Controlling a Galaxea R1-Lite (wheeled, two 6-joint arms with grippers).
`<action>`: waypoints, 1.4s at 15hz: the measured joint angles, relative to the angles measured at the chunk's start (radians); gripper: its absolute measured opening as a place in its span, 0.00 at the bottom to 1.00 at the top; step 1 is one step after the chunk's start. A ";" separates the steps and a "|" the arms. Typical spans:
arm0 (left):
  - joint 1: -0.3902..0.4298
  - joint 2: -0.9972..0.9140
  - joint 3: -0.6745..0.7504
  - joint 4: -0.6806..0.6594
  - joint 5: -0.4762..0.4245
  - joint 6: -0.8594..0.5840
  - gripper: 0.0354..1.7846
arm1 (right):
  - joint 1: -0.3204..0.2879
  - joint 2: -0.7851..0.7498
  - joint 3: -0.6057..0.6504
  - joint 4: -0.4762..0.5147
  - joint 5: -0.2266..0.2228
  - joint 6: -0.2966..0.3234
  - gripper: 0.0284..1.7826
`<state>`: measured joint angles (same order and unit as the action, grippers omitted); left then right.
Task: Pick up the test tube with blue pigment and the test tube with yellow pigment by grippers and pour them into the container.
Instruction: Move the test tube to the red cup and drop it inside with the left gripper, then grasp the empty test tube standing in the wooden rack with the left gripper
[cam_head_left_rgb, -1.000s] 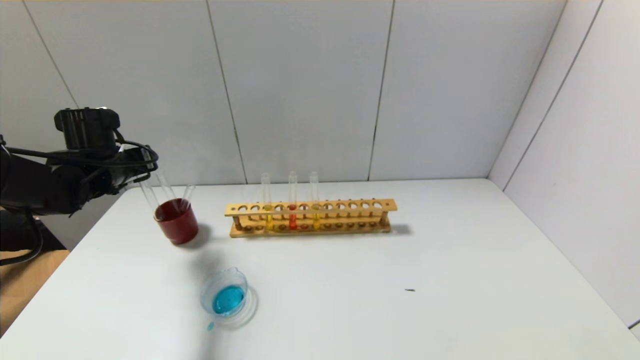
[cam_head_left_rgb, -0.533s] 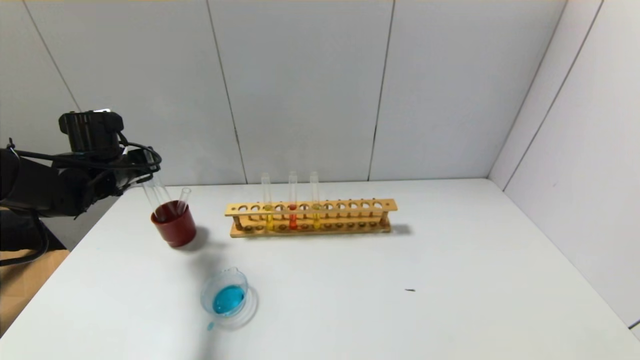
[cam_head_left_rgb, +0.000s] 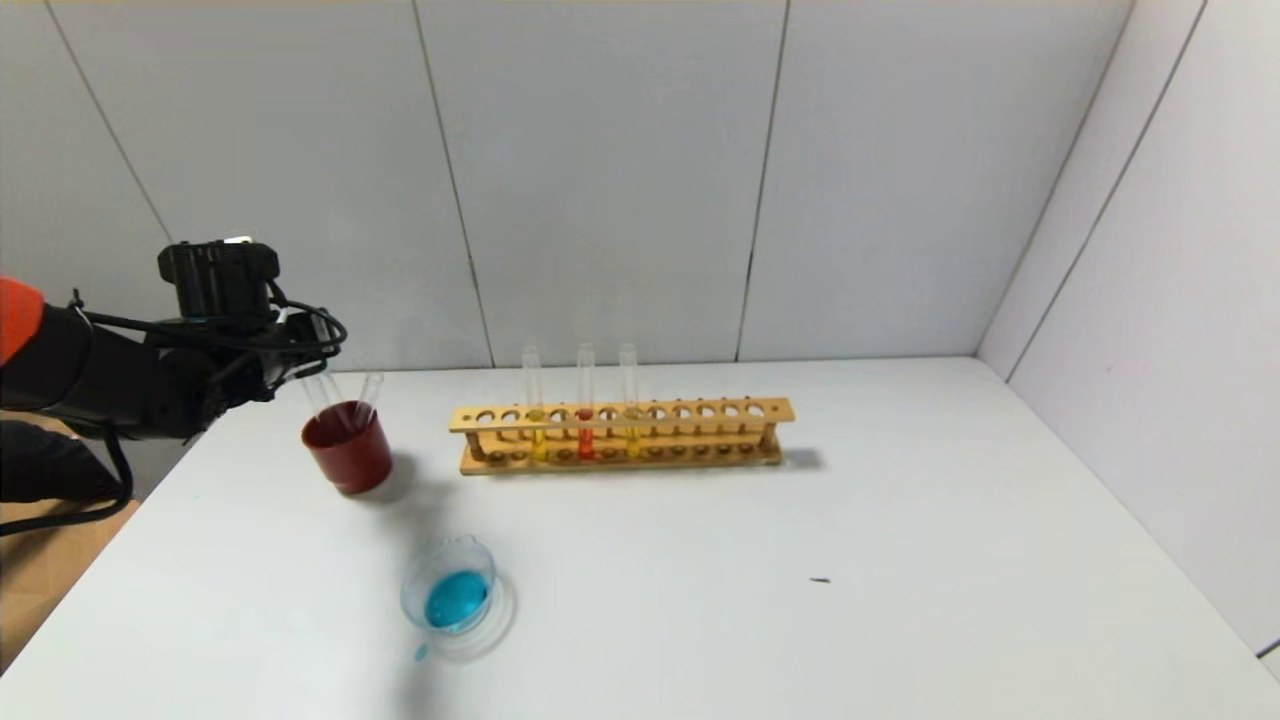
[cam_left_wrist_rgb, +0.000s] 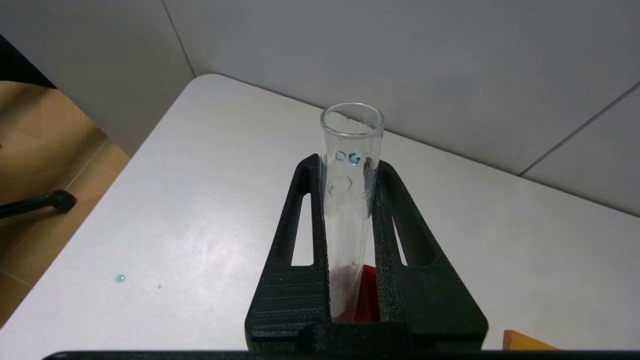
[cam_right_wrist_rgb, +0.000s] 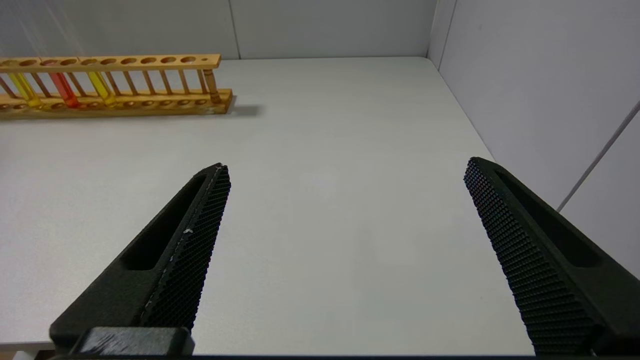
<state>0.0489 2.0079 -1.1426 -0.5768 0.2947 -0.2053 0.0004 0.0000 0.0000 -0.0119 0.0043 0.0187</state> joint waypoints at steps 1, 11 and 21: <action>-0.003 0.010 0.000 -0.016 0.004 0.000 0.15 | 0.000 0.000 0.000 0.000 0.000 0.000 0.96; -0.022 0.009 0.052 -0.064 0.021 0.005 0.72 | 0.000 0.000 0.000 0.000 0.000 0.000 0.96; -0.068 -0.159 0.100 -0.057 0.037 0.051 0.97 | 0.000 0.000 0.000 0.000 0.000 0.000 0.96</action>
<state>-0.0187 1.8487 -1.0426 -0.6340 0.3313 -0.1547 0.0000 0.0000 0.0000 -0.0119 0.0043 0.0187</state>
